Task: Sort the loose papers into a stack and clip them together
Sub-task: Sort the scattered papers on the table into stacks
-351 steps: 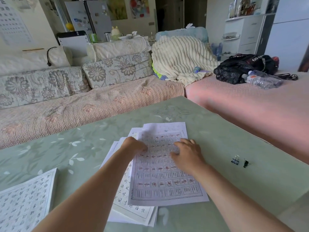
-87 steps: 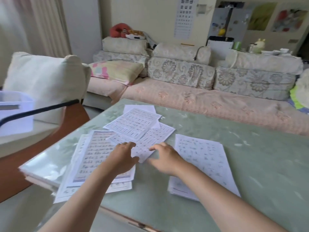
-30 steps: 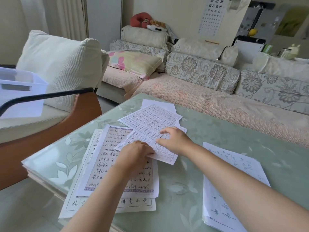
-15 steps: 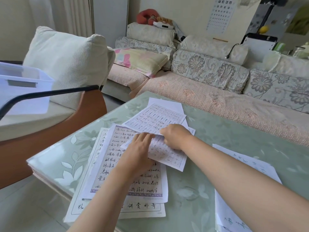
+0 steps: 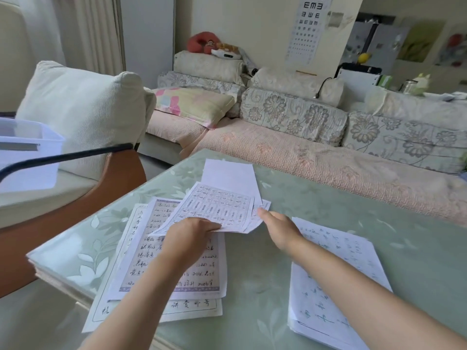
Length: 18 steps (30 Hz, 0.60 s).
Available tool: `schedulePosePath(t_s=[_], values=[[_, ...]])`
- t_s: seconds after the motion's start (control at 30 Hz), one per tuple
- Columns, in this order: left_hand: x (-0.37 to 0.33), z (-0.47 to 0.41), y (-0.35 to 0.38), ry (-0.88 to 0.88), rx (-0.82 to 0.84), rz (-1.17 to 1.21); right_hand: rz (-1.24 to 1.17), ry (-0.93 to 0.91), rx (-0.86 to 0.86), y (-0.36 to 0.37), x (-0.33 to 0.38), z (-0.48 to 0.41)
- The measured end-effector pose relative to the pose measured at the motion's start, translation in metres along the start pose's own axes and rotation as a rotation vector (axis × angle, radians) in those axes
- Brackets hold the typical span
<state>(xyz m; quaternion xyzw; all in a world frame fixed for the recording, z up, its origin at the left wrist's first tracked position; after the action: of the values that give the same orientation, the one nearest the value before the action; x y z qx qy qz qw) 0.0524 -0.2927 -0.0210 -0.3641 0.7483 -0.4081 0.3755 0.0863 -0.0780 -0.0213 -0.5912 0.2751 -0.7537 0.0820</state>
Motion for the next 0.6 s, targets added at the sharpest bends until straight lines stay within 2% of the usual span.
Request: schedulePosePath(t_s=[0.1,0.17,0.3,0.37,0.4,0.47,0.53,0.6], values=[[-0.011,0.008,-0.005,0.011,0.095,0.048,-0.424,0.309,0.054,0.012,-0.027,-0.007],[-0.021,0.017,-0.005,0.057,0.164,0.089,-0.547,0.368,0.071,0.020,-0.029,-0.011],[-0.026,0.031,0.008,0.100,0.399,0.167,-0.488,0.417,0.015,0.021,-0.044,-0.016],[-0.023,0.039,0.007,0.030,0.574,0.336,-0.443,0.425,0.007,0.018,-0.046,-0.011],[-0.019,0.040,0.004,-0.025,0.609,0.449,-0.423,0.412,0.001,0.017,-0.046,-0.008],[-0.003,0.033,-0.006,-0.155,0.502,0.558,-0.388,0.375,0.009,0.013,-0.043,-0.003],[0.028,0.026,-0.011,-0.327,0.365,0.478,-0.400,0.358,0.048,0.011,-0.041,0.002],[0.048,0.023,-0.004,-0.480,0.357,0.483,-0.432,0.360,0.124,0.014,-0.041,0.005]])
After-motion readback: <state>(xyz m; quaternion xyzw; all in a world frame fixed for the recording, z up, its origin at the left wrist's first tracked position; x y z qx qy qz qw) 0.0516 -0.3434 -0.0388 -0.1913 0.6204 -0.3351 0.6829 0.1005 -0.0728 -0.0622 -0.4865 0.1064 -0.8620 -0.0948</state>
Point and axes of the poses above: each hand's wrist, its own z-axis away from the middle knuckle, its own y-axis out of the palm, x = y × z, the point moved 8 cm from there along -z, towards the middle knuckle, and after that the axes turned 7 degrees about -z, right-handed, at the moved point
